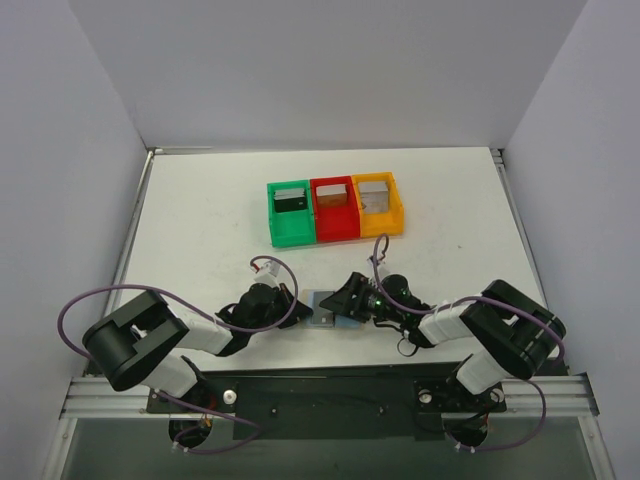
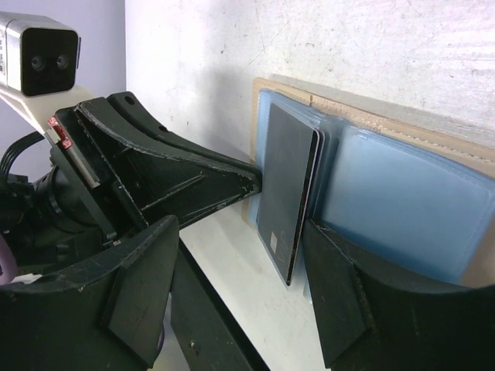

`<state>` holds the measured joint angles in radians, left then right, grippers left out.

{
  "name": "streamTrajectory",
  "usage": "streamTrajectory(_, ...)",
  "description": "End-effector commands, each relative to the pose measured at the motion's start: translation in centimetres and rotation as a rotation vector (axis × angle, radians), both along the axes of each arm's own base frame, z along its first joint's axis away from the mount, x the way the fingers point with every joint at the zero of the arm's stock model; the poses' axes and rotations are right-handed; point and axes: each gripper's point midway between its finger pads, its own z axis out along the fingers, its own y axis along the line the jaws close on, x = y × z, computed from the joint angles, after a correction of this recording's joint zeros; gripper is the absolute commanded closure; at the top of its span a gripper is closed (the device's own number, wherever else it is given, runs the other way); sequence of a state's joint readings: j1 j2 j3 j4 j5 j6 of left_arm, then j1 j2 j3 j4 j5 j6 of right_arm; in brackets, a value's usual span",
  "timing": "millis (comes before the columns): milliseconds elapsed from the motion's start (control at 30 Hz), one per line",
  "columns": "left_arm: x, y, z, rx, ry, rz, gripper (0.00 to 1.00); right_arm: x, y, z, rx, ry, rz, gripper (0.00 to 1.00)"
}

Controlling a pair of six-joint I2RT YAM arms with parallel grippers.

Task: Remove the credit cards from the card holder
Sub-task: Remove the credit card from the card holder.

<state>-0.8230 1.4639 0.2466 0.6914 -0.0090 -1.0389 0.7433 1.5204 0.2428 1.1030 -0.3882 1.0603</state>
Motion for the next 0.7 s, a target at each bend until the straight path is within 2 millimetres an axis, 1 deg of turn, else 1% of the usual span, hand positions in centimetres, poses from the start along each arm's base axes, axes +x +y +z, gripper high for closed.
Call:
streamTrajectory(0,-1.58,0.31,-2.12,0.065,0.061,-0.04,1.0,-0.8,1.69,3.88,0.149,-0.067,0.091,0.41)
streamTrajectory(133,-1.57,0.27,-2.06,0.065,0.059,-0.042,1.0,-0.8,1.53,3.55,0.167,-0.048,0.091,0.4)
streamTrajectory(167,-1.53,0.27,-2.01,0.064,0.058,-0.041,1.0,-0.77,1.44,3.14,0.169,-0.029,0.084,0.4)
streamTrajectory(200,-1.59,0.29,-2.08,0.065,0.059,-0.042,1.0,-0.77,1.56,3.69,0.195,-0.04,0.091,0.4)
streamTrajectory(367,-1.57,0.32,-2.07,0.066,0.058,-0.042,1.0,-0.66,1.48,3.24,0.237,-0.01,0.081,0.4)
streamTrajectory(433,-1.62,0.33,-2.14,0.068,0.06,-0.043,1.0,-0.63,1.52,3.36,0.249,-0.01,0.081,0.4)
streamTrajectory(667,-1.75,0.52,-2.01,0.067,0.059,-0.042,1.0,-0.78,1.09,3.26,0.225,-0.02,0.076,0.4)
